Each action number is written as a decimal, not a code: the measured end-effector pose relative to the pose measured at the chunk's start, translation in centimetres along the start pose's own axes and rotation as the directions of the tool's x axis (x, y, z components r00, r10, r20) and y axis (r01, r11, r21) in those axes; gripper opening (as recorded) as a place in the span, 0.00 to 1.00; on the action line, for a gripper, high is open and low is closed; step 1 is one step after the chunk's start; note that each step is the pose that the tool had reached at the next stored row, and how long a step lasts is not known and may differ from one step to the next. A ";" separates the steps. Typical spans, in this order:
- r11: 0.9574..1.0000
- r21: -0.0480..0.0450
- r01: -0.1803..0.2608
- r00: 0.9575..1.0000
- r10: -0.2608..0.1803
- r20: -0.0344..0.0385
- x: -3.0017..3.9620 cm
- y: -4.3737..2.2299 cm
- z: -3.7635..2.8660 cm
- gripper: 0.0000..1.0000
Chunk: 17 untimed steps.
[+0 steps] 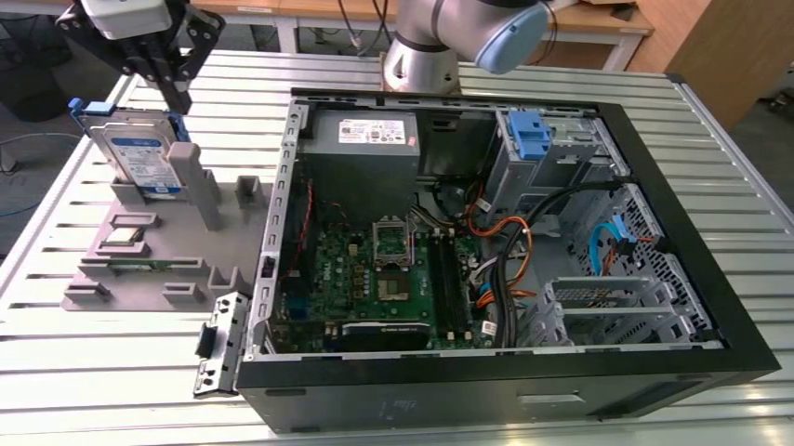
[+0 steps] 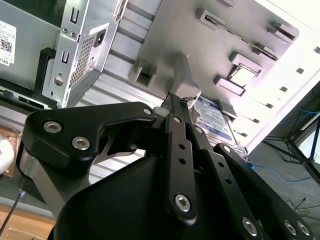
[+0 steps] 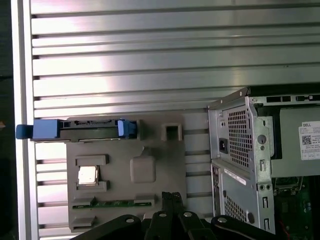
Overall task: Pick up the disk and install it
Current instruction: 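Reach for the disk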
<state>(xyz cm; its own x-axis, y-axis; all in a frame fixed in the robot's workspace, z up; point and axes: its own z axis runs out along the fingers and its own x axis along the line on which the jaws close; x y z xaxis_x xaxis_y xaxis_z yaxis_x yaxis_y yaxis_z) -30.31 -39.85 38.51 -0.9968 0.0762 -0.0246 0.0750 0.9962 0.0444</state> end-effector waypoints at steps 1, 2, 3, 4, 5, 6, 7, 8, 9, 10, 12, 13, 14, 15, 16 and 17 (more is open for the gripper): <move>1.000 0.000 0.000 1.000 0.000 0.000 0.13 -0.01 0.00 0.10; 1.000 0.000 0.000 1.000 0.000 0.000 0.27 -0.02 0.01 0.10; 1.000 0.000 0.000 1.000 0.000 0.000 0.40 -0.03 0.01 0.10; 1.000 0.000 0.000 1.000 0.000 0.000 0.54 -0.04 0.01 0.10; 1.000 0.000 0.000 1.000 0.000 0.000 0.68 -0.05 0.02 0.10; 1.000 0.000 0.000 1.000 0.000 0.000 0.83 -0.06 0.02 0.10; 1.000 0.000 0.000 1.000 0.000 0.000 0.99 -0.08 0.02 0.10; 1.000 0.000 0.000 1.000 0.000 0.000 1.14 -0.09 0.03 0.10; 1.000 0.000 0.000 1.000 0.000 0.000 1.29 -0.10 0.03 0.10; 1.000 0.000 0.000 1.000 0.000 0.000 1.44 -0.11 0.03 0.10; 1.000 0.000 0.000 1.000 0.000 0.000 1.73 -0.13 0.04 0.10; 1.000 0.000 0.000 1.000 0.000 0.000 1.88 -0.15 0.04 0.10; 1.000 0.000 0.000 1.000 0.000 0.000 2.04 -0.16 0.05 0.10; 1.000 0.000 0.000 1.000 0.000 0.000 2.17 -0.17 0.05 0.10; 1.000 0.000 0.000 1.000 0.000 0.000 2.30 -0.18 0.05 0.10; 1.000 0.000 0.000 1.000 0.000 0.000 2.42 -0.19 0.06 0.10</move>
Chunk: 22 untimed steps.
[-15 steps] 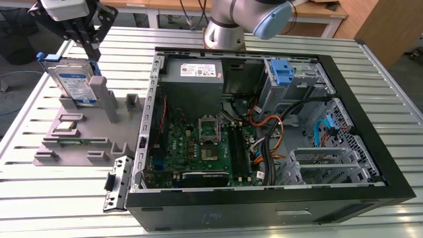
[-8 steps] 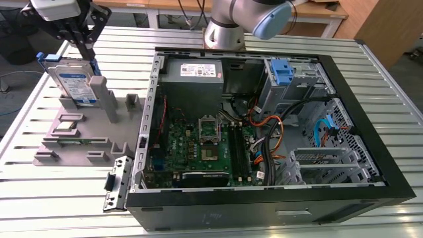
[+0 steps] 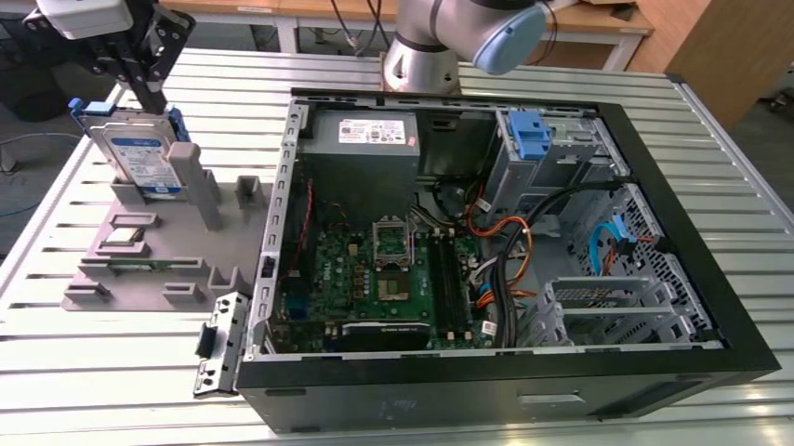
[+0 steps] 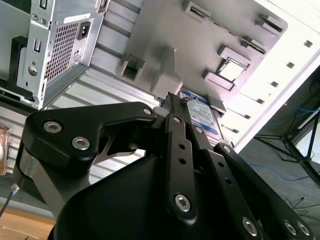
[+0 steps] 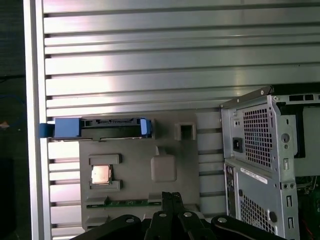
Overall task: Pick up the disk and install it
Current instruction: 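Reach for the disk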
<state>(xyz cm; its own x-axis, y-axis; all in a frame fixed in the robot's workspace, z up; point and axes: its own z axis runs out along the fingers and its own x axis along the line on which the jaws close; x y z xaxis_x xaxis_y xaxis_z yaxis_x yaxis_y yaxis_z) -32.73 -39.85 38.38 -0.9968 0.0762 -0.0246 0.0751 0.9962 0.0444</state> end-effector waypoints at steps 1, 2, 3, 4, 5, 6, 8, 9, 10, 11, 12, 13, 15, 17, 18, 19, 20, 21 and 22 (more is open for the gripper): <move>1.000 0.000 0.000 1.000 0.000 0.000 0.10 -0.01 0.00 0.10; 1.000 0.000 0.000 1.000 0.000 0.000 0.17 -0.01 0.00 0.10; 1.000 0.000 0.000 1.000 0.000 0.000 0.23 -0.02 0.00 0.10; 1.000 0.000 0.000 1.000 0.000 0.000 0.28 -0.03 0.00 0.10; 1.000 0.000 0.000 1.000 0.000 0.000 0.34 -0.03 0.00 0.10; 1.000 0.000 0.000 1.000 0.000 0.000 0.41 -0.03 0.00 0.10; 1.000 0.000 0.000 1.000 0.000 0.000 0.55 -0.04 0.01 0.10; 1.000 0.000 0.000 1.000 0.000 0.000 0.63 -0.05 0.01 0.10; 1.000 0.000 0.000 1.000 0.000 0.000 0.74 -0.06 0.02 0.10; 1.000 0.000 0.000 1.000 0.000 0.000 0.87 -0.07 0.03 0.10; 1.000 0.000 0.000 1.000 0.000 0.000 1.02 -0.08 0.05 0.10; 1.000 0.000 0.000 1.000 0.000 0.000 1.18 -0.09 0.06 0.10; 1.000 0.000 0.000 1.000 0.000 0.000 1.55 -0.12 0.10 0.10; 1.000 0.000 0.000 1.000 0.000 0.000 1.99 -0.16 0.13 0.10; 1.000 0.000 0.000 1.000 0.000 0.000 2.21 -0.18 0.15 0.10; 1.000 0.000 0.000 1.000 0.000 0.000 2.41 -0.19 0.17 0.10; 1.000 0.000 0.000 1.000 0.000 0.000 2.61 -0.21 0.19 0.10; 1.000 0.000 -0.001 1.000 0.001 0.000 2.81 -0.23 0.22 0.10; 1.000 0.000 -0.001 1.000 0.001 0.000 3.00 -0.24 0.23 0.10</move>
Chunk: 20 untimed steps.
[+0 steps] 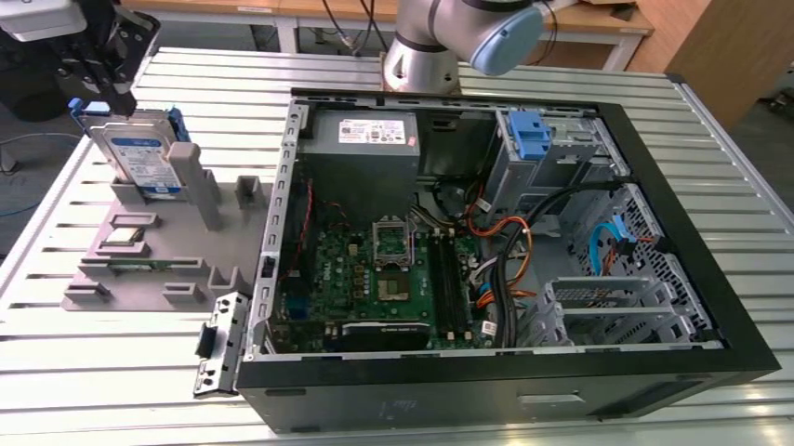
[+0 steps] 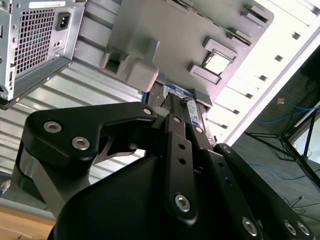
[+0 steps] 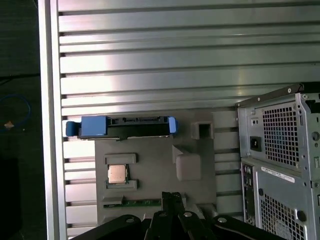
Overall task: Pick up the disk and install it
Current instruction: 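Reach for the disk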
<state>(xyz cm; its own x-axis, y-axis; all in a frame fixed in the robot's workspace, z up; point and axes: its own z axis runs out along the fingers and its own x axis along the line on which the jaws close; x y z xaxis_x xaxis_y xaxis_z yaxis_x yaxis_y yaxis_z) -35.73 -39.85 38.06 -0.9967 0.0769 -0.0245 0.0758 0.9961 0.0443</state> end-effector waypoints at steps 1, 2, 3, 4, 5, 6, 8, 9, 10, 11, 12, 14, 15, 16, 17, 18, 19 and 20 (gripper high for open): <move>1.000 0.000 0.000 1.000 0.000 0.000 0.20 -0.02 0.03 0.10; 1.000 0.000 0.000 1.000 0.000 0.000 0.38 -0.03 0.06 0.10; 1.000 0.000 0.000 1.000 0.000 0.000 0.56 -0.05 0.09 0.10; 1.000 0.000 0.000 1.000 0.000 0.000 0.73 -0.06 0.11 0.10; 1.000 0.000 -0.001 1.000 0.001 0.000 0.87 -0.07 0.14 0.10; 1.000 0.000 -0.001 1.000 0.001 0.000 0.95 -0.08 0.15 0.10; 1.000 0.000 -0.001 1.000 0.001 0.000 0.96 -0.08 0.16 0.10; 1.000 0.000 -0.001 1.000 0.001 0.000 0.96 -0.08 0.16 0.10; 1.000 0.000 -0.001 1.000 0.001 0.000 0.96 -0.08 0.16 0.10; 1.000 0.000 -0.001 1.000 0.001 0.000 0.96 -0.08 0.16 0.10; 1.000 0.000 -0.001 1.000 0.001 0.000 0.97 -0.08 0.16 0.10; 1.000 -0.004 -0.001 1.000 0.001 -0.007 0.97 -0.08 0.23 0.10; 1.000 -0.005 -0.002 1.000 0.001 -0.013 0.98 -0.08 0.28 0.10; 1.000 -0.005 -0.002 1.000 0.002 -0.016 0.98 -0.09 0.31 0.10; 1.000 -0.005 -0.002 1.000 0.002 -0.016 0.98 -0.09 0.31 0.10; 1.000 -0.005 -0.002 1.000 0.002 -0.017 0.98 -0.09 0.31 0.10; 1.000 -0.005 -0.002 1.000 0.002 -0.017 0.97 -0.09 0.30 0.10; 1.000 -0.005 -0.002 1.000 0.002 -0.017 0.97 -0.09 0.30 0.10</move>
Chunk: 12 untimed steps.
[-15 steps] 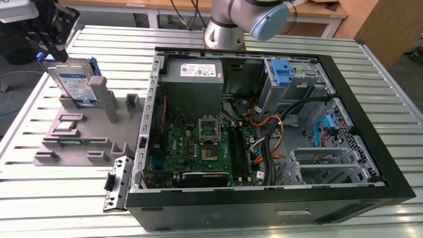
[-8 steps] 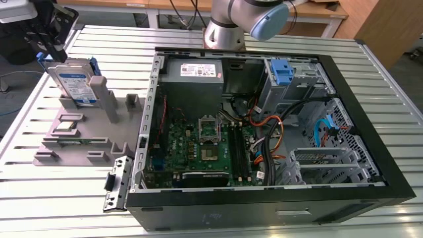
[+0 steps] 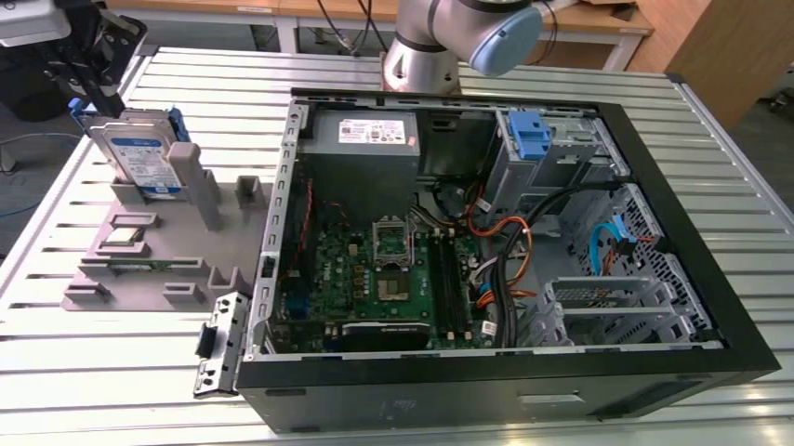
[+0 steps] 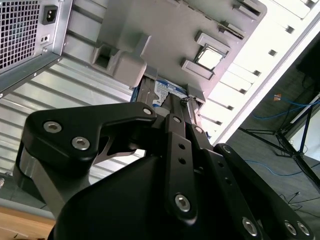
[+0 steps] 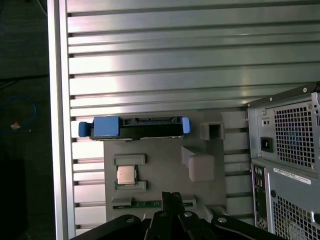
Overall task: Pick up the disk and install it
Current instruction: 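Reach for the disk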
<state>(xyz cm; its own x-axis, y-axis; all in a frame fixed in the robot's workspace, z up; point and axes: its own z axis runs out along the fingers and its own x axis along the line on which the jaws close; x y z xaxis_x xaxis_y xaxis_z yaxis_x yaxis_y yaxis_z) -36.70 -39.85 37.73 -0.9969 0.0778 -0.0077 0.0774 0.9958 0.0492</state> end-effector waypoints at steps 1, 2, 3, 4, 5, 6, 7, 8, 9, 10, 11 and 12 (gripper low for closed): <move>1.000 0.000 0.000 1.000 0.000 0.000 0.00 0.00 0.00 0.10; 1.000 0.000 0.000 1.000 0.000 0.000 0.00 0.00 0.00 0.10; 1.000 0.000 0.000 1.000 0.000 0.000 0.00 0.00 0.01 0.10; 1.000 0.000 0.000 1.000 0.000 0.000 0.00 0.00 0.02 0.10; 1.000 0.000 0.000 1.000 0.000 0.000 0.02 0.01 0.04 0.10; 1.000 0.000 0.000 1.000 0.000 0.000 0.06 0.03 0.07 0.10; 1.000 0.000 0.000 1.000 0.000 0.000 0.12 0.06 0.11 0.10; 1.000 0.000 0.000 1.000 0.000 0.000 0.18 0.10 0.16 0.10; 1.000 0.000 0.000 1.000 0.000 0.000 0.24 0.16 0.21 0.10; 1.000 0.000 0.000 1.000 0.000 0.000 0.31 0.25 0.26 0.10; 1.000 0.000 0.000 1.000 0.000 0.000 0.37 0.35 0.31 0.10; 1.000 0.000 0.000 1.000 0.000 0.000 0.43 0.45 0.35 0.10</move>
<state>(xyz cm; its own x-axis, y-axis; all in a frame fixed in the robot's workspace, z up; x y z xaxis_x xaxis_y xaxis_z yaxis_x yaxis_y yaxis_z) -37.09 -39.36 37.40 -0.9969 0.0778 -0.0077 0.0773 0.9958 0.0494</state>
